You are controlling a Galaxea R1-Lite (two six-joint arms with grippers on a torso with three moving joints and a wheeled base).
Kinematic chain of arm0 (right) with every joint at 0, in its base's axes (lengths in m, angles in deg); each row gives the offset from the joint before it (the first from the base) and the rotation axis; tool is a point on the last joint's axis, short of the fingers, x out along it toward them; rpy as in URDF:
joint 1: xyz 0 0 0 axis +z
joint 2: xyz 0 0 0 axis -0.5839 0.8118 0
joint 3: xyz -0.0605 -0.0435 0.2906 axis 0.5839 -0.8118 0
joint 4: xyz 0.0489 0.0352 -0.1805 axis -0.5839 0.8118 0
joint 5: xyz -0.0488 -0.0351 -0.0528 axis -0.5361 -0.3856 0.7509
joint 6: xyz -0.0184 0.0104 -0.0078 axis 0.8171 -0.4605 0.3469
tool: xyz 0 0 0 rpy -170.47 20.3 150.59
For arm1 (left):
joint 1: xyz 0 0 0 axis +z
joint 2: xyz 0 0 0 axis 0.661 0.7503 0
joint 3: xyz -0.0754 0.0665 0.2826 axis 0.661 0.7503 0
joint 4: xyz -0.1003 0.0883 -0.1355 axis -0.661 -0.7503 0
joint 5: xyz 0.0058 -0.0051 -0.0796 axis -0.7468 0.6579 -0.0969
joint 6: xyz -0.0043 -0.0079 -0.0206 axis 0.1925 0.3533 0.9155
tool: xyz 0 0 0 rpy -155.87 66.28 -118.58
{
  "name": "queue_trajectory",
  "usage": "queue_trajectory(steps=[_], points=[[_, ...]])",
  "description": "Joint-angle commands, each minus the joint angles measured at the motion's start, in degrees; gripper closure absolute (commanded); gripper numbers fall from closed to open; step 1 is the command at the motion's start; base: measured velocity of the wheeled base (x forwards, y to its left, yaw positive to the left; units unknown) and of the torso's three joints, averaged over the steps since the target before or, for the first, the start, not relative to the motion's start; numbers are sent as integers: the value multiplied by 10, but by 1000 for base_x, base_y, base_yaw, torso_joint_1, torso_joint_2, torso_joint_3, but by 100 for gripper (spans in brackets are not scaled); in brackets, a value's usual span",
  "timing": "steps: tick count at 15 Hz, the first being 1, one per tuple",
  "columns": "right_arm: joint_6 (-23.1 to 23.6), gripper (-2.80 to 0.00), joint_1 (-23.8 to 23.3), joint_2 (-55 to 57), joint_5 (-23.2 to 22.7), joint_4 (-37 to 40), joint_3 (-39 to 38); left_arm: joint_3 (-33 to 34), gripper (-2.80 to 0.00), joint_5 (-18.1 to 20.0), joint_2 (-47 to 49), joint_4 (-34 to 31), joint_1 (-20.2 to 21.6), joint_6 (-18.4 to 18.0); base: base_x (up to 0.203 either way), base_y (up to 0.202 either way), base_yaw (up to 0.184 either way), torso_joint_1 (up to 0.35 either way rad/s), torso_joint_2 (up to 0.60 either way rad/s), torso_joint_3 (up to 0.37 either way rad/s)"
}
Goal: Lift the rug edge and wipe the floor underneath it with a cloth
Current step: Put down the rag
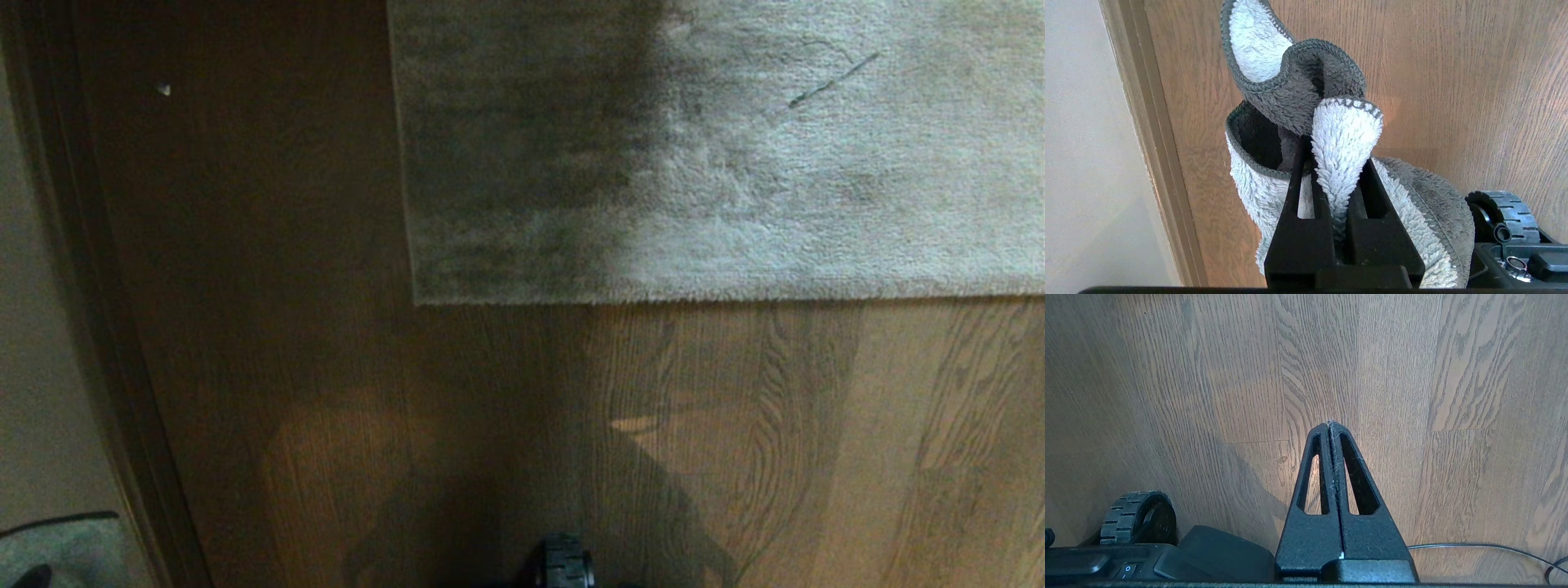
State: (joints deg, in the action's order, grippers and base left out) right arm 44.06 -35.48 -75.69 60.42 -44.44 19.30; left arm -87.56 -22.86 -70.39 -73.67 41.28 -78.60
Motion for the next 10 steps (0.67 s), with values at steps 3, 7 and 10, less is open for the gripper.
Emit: queue_trajectory(steps=[3,7,10], points=[[0,0,0,1,0,0,0,0,0,-1,0,0,0,-1,0,0,0,0,0,0],[0,0,0,1,0,0,0,0,0,-1,0,0,0,1,0,0,0,0,0,0],[0,0,0,1,0,0,0,-4,0,-1,0,-2,0,1,0,0,0,0,0,0]])
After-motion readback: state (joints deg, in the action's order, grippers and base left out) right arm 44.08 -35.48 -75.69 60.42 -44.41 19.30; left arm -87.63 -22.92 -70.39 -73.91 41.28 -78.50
